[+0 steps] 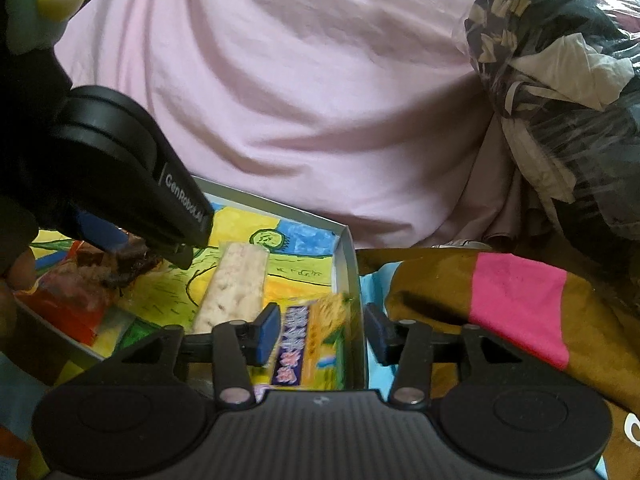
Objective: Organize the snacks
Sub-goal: 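Lower the jerky pack into the tray and open the left tool while the right tool releases the box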
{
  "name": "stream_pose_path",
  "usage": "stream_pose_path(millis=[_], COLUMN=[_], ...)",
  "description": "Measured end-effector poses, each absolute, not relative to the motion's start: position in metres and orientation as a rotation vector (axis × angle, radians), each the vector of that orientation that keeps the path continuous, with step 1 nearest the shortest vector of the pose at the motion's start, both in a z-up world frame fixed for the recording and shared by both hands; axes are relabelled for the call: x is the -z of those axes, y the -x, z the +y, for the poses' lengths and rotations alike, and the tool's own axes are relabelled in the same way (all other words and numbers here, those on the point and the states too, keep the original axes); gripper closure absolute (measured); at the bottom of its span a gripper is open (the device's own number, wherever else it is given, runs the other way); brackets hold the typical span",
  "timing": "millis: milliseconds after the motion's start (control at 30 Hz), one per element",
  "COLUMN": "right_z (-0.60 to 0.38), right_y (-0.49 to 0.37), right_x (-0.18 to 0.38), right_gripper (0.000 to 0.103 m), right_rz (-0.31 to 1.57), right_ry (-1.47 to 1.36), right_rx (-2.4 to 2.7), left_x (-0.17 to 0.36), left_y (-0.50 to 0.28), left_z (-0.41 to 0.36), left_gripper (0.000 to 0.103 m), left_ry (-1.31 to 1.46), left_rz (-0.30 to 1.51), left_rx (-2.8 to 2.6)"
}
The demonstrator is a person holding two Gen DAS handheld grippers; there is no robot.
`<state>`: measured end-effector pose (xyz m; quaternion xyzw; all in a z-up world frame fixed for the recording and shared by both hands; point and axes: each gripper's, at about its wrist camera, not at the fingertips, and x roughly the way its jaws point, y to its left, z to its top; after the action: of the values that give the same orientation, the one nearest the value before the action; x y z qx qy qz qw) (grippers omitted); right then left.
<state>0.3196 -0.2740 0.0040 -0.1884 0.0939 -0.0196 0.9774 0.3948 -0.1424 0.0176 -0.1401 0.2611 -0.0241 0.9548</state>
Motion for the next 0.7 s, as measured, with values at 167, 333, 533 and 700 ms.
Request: stream_pose_path(millis=[167, 333, 533, 700], right_z=[-0.275, -0.279, -0.289, -0.296], right_y=[-0.314, -0.301, -0.277, -0.247], right_x=[-0.010, -0.023, -0.042, -0.055], right_gripper=[0.033, 0.020, 0.009, 0.001], right_rz=[0.166, 0.134, 0.098, 0.043], right_ry=[0.362, 0.315, 0.210, 0.127], right_rx=[0.048, 0.057, 0.068, 0.072], left_x=[-0.023, -0.034, -0.051, -0.064], left_y=[-0.388, -0.371, -0.343, -0.316], left_z=[-0.140, -0.134, -0.120, -0.107], left_gripper=[0.031, 0.016, 0.001, 0.001], left_ry=[0.293, 0.298, 0.308, 0.315], left_rz=[0.519, 0.483, 0.422, 0.391], left_rx=[0.040, 0.029, 0.004, -0.012])
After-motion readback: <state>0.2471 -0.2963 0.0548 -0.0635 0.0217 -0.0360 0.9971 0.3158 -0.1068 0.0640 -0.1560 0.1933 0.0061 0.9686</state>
